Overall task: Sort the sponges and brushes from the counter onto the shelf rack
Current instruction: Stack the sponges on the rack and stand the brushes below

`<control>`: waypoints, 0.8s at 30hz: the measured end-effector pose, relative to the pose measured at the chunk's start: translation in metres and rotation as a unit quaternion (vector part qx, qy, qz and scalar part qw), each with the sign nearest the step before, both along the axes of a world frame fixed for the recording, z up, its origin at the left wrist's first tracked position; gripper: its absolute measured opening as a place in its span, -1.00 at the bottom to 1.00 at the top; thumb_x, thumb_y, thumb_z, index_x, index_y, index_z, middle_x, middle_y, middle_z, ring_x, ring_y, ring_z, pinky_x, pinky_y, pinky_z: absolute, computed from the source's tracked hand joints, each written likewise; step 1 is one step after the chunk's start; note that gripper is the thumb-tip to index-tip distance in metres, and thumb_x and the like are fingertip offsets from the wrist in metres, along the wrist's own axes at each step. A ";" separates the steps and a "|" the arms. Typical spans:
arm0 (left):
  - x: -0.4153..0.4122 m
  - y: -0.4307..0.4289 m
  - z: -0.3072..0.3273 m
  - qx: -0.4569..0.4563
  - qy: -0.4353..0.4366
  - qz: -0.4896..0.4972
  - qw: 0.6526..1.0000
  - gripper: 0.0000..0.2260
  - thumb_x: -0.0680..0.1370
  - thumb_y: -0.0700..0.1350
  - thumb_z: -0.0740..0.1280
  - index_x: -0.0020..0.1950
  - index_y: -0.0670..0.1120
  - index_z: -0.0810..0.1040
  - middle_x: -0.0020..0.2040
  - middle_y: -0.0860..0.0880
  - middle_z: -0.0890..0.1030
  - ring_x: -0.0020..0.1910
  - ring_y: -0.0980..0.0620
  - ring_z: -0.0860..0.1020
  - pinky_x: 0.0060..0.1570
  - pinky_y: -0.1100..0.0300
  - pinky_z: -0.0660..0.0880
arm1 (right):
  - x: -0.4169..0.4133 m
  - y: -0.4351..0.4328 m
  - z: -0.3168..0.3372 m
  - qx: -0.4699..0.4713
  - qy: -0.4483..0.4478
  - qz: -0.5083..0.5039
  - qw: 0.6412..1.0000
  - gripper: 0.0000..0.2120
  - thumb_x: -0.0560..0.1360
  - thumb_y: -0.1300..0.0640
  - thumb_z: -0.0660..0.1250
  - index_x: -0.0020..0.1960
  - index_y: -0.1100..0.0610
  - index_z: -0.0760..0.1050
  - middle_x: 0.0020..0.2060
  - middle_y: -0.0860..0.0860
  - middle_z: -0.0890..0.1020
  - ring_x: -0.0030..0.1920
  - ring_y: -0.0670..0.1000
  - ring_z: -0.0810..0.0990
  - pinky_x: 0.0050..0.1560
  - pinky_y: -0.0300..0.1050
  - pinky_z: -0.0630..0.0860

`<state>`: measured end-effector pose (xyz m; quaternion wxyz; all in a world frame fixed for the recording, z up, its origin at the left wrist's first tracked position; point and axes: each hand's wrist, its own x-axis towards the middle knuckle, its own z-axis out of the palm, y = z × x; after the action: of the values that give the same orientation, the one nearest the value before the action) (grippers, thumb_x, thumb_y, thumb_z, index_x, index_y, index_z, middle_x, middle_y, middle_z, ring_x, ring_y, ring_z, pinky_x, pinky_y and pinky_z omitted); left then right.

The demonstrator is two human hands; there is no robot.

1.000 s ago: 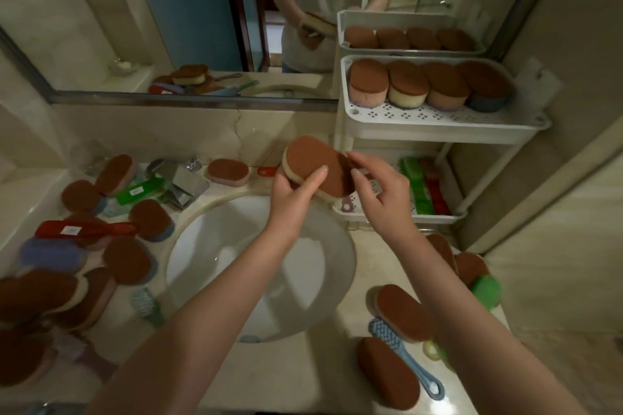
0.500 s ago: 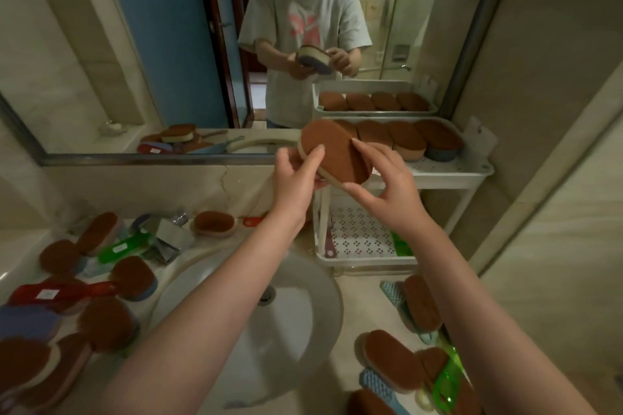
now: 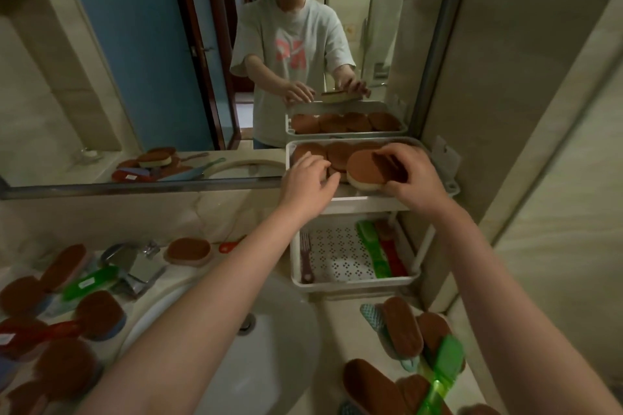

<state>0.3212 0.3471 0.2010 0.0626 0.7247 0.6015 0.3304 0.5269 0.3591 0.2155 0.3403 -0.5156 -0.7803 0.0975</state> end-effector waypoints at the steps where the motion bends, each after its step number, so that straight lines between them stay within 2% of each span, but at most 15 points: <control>1: 0.001 0.004 -0.001 -0.015 0.029 -0.002 0.999 -0.62 0.59 0.04 0.17 0.34 -0.09 0.45 0.41 -0.04 0.40 0.47 -0.03 0.21 0.42 0.05 0.15 | 0.007 0.003 0.000 -0.006 -0.009 -0.004 1.000 -0.45 0.20 0.09 0.30 0.21 0.03 0.47 0.19 0.00 0.51 0.24 0.10 0.40 0.23 0.00 0.36; 7: 0.005 0.010 -0.010 -0.066 0.166 -0.005 0.984 -0.57 0.60 0.16 0.06 0.41 0.04 0.36 0.49 0.03 0.27 0.51 0.02 0.11 0.44 -0.08 0.07 | 0.026 0.011 -0.013 -0.044 -0.025 -0.017 0.999 -0.62 0.24 0.09 0.17 0.01 0.07 0.55 -0.02 0.01 0.57 0.06 0.07 0.50 0.06 0.01 0.46; 10: 0.005 0.010 -0.010 -0.084 0.183 -0.010 0.979 -0.58 0.61 0.17 0.00 0.39 0.07 0.38 0.49 0.04 0.28 0.51 0.03 0.12 0.45 -0.08 0.07 | 0.019 0.005 -0.022 0.021 -0.027 -0.029 0.999 -0.58 0.29 0.01 0.11 0.05 0.06 0.57 0.01 0.00 0.60 0.09 0.07 0.50 0.11 0.06 0.47; 13: 0.006 0.009 -0.009 -0.088 0.189 -0.011 0.978 -0.58 0.62 0.16 -0.02 0.38 0.08 0.40 0.47 0.05 0.31 0.50 0.04 0.13 0.44 -0.07 0.06 | 0.001 -0.004 -0.028 0.077 -0.045 -0.033 0.995 -0.60 0.40 0.02 0.14 0.15 0.05 0.58 0.11 0.00 0.60 0.16 0.04 0.50 0.18 0.05 0.42; 17: 0.007 0.009 -0.008 -0.087 0.196 -0.005 0.977 -0.58 0.62 0.15 -0.02 0.37 0.07 0.41 0.46 0.05 0.32 0.50 0.05 0.14 0.43 -0.06 0.06 | -0.010 -0.004 -0.041 0.121 -0.069 -0.067 0.988 -0.74 0.52 0.04 0.21 0.03 0.10 0.63 -0.01 0.01 0.64 0.00 0.07 0.56 -0.04 -0.04 0.42; 19: 0.007 0.008 -0.010 -0.071 0.192 -0.003 0.979 -0.58 0.61 0.14 0.00 0.39 0.04 0.38 0.47 0.04 0.31 0.50 0.05 0.14 0.44 -0.05 0.08 | -0.007 -0.002 -0.045 0.136 -0.068 -0.103 0.983 -0.74 0.53 0.03 0.20 -0.01 0.10 0.63 -0.05 0.01 0.64 -0.02 0.07 0.56 -0.06 -0.05 0.39; 22: 0.006 0.007 -0.015 -0.002 0.138 0.001 0.990 -0.57 0.59 0.10 0.11 0.41 -0.02 0.36 0.46 0.02 0.32 0.49 0.03 0.17 0.43 -0.01 0.11 | -0.008 -0.007 -0.047 0.141 -0.055 -0.111 0.982 -0.79 0.53 0.05 0.23 0.01 0.08 0.62 -0.02 0.00 0.64 0.04 0.05 0.55 0.03 -0.03 0.36; 24: 0.006 0.000 -0.019 0.067 0.084 -0.005 0.994 -0.61 0.55 0.05 0.16 0.30 -0.08 0.45 0.38 -0.05 0.41 0.43 -0.04 0.27 0.38 0.01 0.18 | -0.012 -0.015 -0.051 0.181 -0.030 -0.105 0.977 -0.81 0.50 0.10 0.28 0.02 0.10 0.61 0.01 0.03 0.63 0.09 0.07 0.54 0.09 -0.01 0.36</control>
<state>0.3276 0.3466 0.1823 -0.0356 0.7555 0.5775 0.3074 0.5146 0.3438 0.1643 0.4128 -0.5273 -0.7363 -0.0969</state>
